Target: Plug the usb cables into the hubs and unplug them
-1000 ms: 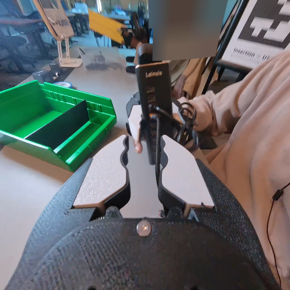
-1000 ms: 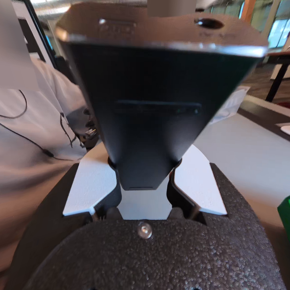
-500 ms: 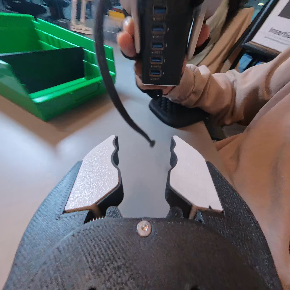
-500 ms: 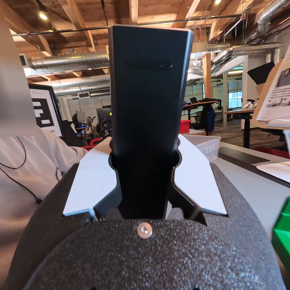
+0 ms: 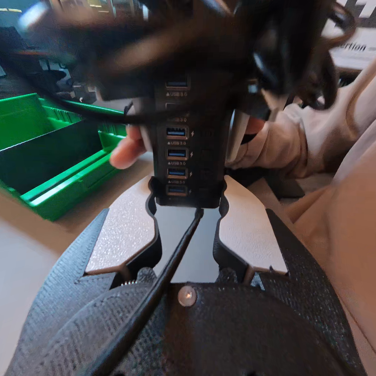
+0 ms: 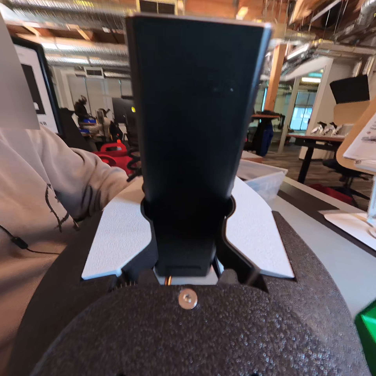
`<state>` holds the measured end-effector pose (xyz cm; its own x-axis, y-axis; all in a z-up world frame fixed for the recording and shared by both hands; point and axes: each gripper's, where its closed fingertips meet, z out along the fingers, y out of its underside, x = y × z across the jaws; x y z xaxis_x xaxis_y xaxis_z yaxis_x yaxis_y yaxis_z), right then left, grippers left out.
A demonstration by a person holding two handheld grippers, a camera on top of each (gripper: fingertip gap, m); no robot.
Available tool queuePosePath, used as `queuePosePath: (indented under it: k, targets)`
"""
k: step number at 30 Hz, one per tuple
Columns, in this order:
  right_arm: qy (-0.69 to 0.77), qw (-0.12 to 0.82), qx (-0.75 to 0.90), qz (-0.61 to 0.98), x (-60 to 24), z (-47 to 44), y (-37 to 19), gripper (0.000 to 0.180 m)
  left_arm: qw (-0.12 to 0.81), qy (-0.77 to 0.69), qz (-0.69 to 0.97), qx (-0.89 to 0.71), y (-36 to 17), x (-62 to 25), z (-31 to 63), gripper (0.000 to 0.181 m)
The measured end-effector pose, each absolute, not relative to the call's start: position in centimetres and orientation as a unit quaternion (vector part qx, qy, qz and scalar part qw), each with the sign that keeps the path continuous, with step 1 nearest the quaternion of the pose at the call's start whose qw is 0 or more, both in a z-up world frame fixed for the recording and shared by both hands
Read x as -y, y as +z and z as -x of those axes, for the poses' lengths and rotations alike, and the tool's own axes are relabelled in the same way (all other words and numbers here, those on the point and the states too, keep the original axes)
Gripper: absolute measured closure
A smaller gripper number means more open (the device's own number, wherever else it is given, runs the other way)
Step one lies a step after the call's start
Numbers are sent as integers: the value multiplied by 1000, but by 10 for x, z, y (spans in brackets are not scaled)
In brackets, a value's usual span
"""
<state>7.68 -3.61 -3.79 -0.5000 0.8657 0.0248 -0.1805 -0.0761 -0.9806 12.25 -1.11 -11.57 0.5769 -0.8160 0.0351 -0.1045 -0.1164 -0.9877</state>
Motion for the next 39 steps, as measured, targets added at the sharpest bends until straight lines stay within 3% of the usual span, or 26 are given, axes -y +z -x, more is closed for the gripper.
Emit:
queuePosePath:
  k: [10, 17, 21, 26, 28, 32, 39]
  targets:
    - [558, 361, 641, 384, 3, -89, -70, 109, 519, -235, 721, -395, -116, 36, -47, 120]
    - [393, 290, 772, 407, 10, -99, -114, 104, 481, -220, 735, -425, -129, 51, -41, 120]
    - [472, 222, 739, 425, 28, -108, -109, 102, 488, -203, 732, -429, -125, 55, -41, 120]
    - [634, 201, 602, 443, 34, -105, -94, 98, 503, -182, 726, -431, -116, 58, -40, 120]
    - [686, 167, 527, 474, 29, -101, -91, 102, 503, -147, 730, -438, -120, 56, -39, 120]
    - [697, 97, 453, 548, 15, -94, -109, 134, 503, -54, 722, -471, -126, 54, -40, 120]
    - [695, 68, 451, 555, 18, -95, -104, 147, 543, -5, 697, -467, -116, 45, -28, 118]
